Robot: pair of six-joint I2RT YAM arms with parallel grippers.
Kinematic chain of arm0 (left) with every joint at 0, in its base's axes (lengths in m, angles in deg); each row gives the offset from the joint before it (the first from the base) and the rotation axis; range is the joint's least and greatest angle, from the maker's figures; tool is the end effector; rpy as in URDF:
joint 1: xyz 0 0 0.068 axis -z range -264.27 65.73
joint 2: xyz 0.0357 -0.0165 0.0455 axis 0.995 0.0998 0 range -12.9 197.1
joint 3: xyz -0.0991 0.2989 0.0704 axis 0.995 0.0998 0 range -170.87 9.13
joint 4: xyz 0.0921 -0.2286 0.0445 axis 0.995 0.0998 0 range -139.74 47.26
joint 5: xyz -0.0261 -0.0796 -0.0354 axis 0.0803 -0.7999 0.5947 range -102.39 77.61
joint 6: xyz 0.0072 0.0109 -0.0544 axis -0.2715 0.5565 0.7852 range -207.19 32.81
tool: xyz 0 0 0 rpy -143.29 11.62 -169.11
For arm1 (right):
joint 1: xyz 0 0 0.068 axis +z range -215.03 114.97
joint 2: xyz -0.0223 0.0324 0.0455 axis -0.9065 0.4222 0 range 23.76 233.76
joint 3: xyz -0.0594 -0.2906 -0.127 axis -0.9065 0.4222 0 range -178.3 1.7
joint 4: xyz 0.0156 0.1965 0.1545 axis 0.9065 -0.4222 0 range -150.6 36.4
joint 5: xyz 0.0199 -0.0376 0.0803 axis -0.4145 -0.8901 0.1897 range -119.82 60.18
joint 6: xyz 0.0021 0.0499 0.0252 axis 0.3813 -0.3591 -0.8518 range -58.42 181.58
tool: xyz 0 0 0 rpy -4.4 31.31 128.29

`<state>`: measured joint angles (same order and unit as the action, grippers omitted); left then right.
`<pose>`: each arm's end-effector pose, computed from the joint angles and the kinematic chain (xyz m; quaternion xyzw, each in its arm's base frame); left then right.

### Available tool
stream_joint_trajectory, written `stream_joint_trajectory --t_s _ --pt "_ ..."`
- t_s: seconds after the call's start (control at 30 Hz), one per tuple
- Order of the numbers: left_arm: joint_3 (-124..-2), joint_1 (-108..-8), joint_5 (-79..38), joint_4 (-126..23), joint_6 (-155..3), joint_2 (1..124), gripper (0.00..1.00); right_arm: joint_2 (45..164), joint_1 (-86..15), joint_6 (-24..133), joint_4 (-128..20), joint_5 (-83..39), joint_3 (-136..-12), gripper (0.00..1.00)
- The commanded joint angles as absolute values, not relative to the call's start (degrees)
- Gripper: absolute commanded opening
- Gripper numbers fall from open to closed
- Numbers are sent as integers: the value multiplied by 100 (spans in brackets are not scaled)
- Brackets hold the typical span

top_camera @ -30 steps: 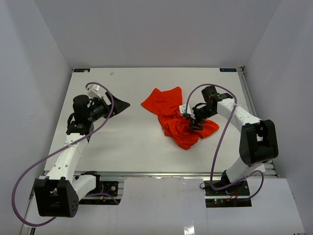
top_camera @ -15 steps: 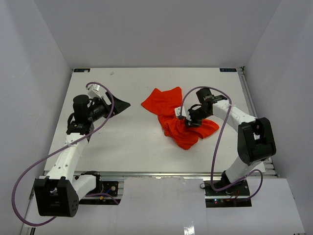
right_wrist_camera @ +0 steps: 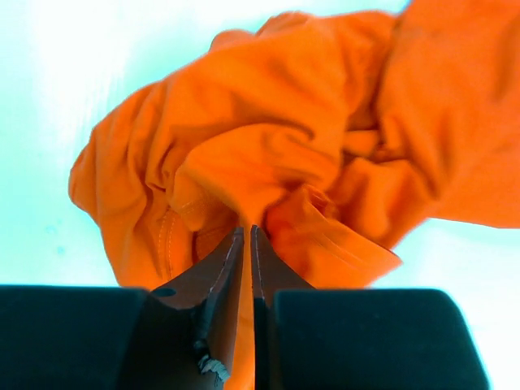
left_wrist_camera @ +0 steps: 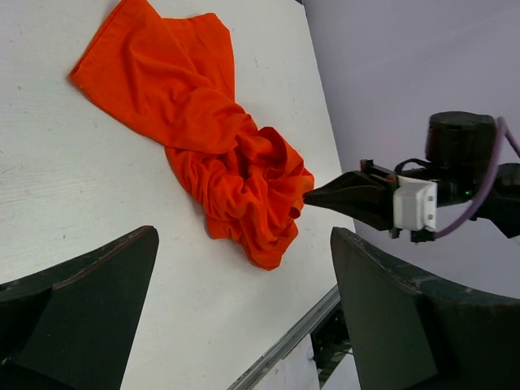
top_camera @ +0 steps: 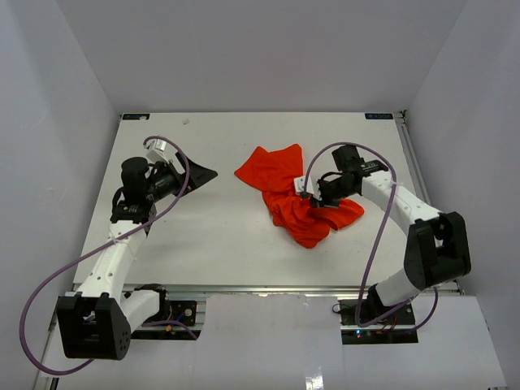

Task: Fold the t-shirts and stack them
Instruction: Flatten the tshirt out

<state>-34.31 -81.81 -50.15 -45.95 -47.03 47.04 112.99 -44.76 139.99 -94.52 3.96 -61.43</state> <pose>0.1996 -0.0323 0.3414 -0.0759 0.7945 -0.4439 0.4073 0.2674 0.1215 0.2824 -0.7490 0.5671 0.1562 0.3050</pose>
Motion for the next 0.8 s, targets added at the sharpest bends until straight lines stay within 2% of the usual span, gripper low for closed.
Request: stream_joint_trajectory --t_s 0.0,0.23,0.27,0.33,0.37,0.4,0.47,0.77 --pt "-3341 -8181 -5168 -4816 -4623 4590 98 10595 -4481 13884 -9719 727 -6185 14" --pt "-3305 -8172 -5264 -4877 -4588 4590 98 9637 -4534 13138 -9193 534 -5561 11" --pt "-3297 -8172 -5282 -4886 -4597 4590 98 9540 -4525 13075 -9122 525 -5499 13" --pt "-3288 -8172 -5317 -4921 -4588 4616 98 9539 -4525 12961 -8938 446 -5315 23" --pt "-3288 -8164 -5361 -4939 -4588 4651 98 9592 -4534 12891 -8876 411 -5270 36" --pt "-3288 -8172 -5379 -4930 -4597 4660 98 9610 -4534 12899 -8797 393 -5227 42" --pt "-3297 -8163 -5396 -4939 -4606 4669 98 9732 -4525 13126 -8779 366 -5138 48" --pt "-3183 -8164 -5379 -4930 -4580 4546 98 10822 -4525 13593 -8630 86 -5524 49"
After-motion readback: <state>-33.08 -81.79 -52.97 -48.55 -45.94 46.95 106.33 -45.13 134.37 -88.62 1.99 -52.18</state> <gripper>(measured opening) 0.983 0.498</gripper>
